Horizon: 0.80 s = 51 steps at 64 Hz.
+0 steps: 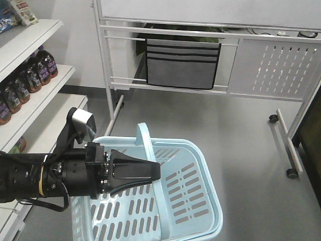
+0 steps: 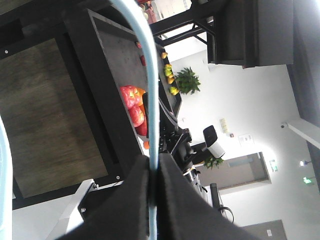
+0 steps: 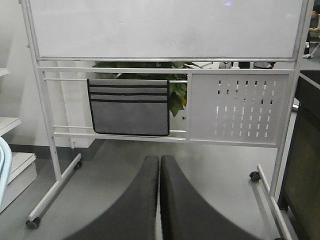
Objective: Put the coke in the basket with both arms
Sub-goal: 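Carry the basket in the left gripper while driving across the room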
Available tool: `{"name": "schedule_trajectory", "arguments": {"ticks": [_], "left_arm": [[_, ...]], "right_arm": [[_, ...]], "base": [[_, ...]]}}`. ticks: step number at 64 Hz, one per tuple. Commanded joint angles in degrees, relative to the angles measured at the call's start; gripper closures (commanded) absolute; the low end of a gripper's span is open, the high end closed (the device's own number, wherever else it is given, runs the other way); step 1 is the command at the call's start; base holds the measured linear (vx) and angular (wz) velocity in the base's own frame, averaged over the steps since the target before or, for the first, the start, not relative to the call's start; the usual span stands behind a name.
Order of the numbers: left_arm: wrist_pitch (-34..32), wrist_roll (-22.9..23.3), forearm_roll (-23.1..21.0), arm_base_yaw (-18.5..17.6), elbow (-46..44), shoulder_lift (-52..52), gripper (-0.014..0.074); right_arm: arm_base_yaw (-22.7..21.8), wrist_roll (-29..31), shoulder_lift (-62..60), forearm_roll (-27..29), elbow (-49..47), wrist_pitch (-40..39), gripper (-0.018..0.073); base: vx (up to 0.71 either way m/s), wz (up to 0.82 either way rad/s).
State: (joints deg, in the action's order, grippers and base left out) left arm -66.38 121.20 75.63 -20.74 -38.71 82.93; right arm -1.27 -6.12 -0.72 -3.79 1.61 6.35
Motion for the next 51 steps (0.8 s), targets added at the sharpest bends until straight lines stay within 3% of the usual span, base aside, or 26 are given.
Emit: {"name": "schedule_trajectory", "arguments": {"ticks": [1,51], "left_arm": [[-12.54,0.08,-4.01,-0.28,-1.16,-2.11,0.0603],[-12.54,0.08,-4.01,-0.28,-1.16,-2.11,0.0603]], "right_arm": [[-0.37,0.3,-0.81,-0.17,0.86,-4.38,0.0564],[-0.37,0.3,-0.81,-0.17,0.86,-4.38,0.0564]], "base": [[0.21,-0.19],[0.23,-0.18]]}}
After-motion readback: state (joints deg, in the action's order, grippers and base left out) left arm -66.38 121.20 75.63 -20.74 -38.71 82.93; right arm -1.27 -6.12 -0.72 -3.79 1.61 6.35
